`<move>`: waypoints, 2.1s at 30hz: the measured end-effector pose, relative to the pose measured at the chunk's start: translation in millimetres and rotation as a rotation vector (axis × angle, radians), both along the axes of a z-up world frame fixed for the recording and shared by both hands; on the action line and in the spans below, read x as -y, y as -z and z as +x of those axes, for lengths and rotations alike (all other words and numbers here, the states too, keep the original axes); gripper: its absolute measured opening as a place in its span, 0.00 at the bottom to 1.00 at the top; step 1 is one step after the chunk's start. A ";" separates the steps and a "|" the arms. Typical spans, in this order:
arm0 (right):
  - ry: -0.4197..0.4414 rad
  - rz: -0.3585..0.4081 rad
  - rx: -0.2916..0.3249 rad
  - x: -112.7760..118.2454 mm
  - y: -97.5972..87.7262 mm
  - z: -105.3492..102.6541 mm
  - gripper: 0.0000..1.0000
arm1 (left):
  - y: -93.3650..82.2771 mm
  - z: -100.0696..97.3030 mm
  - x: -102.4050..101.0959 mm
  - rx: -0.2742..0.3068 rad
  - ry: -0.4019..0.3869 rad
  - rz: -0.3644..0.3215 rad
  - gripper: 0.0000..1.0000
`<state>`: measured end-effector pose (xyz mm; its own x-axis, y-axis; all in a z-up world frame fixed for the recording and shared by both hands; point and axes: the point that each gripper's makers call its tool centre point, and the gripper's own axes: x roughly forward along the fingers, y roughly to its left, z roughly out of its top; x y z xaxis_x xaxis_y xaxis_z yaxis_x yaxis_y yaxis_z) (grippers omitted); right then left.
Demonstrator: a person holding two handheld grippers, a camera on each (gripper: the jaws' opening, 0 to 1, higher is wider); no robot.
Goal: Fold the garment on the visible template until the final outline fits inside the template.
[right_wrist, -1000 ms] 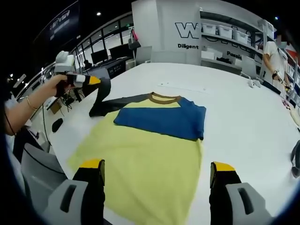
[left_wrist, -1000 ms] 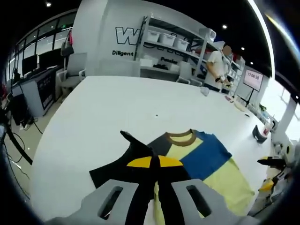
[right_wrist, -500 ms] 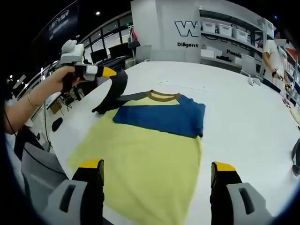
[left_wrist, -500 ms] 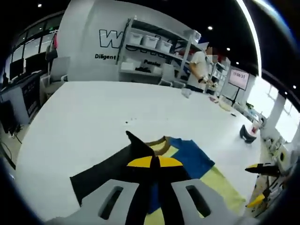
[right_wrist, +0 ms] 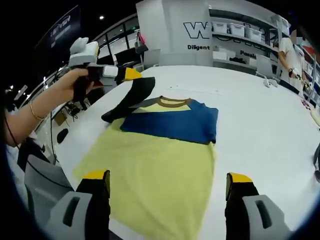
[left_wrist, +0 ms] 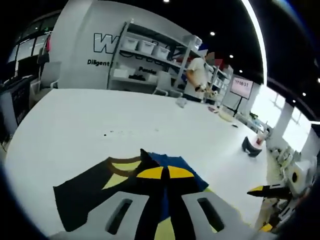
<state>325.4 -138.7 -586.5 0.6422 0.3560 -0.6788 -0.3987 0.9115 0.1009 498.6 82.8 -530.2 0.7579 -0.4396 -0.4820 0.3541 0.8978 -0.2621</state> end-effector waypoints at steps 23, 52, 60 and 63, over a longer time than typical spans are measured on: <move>0.025 0.041 -0.010 11.0 6.5 -4.3 0.95 | -4.8 5.2 121.4 0.055 0.164 -0.073 0.00; -0.005 0.091 0.008 3.6 6.4 31.4 0.92 | 13.5 -3.2 76.9 0.124 0.113 0.072 0.33; -0.076 0.103 0.022 -23.2 1.1 57.1 0.91 | 28.9 -14.9 12.7 0.083 0.030 0.131 0.36; -0.105 0.112 0.027 -35.6 -1.7 69.7 0.92 | 37.0 -20.3 -7.8 0.067 0.003 0.177 0.37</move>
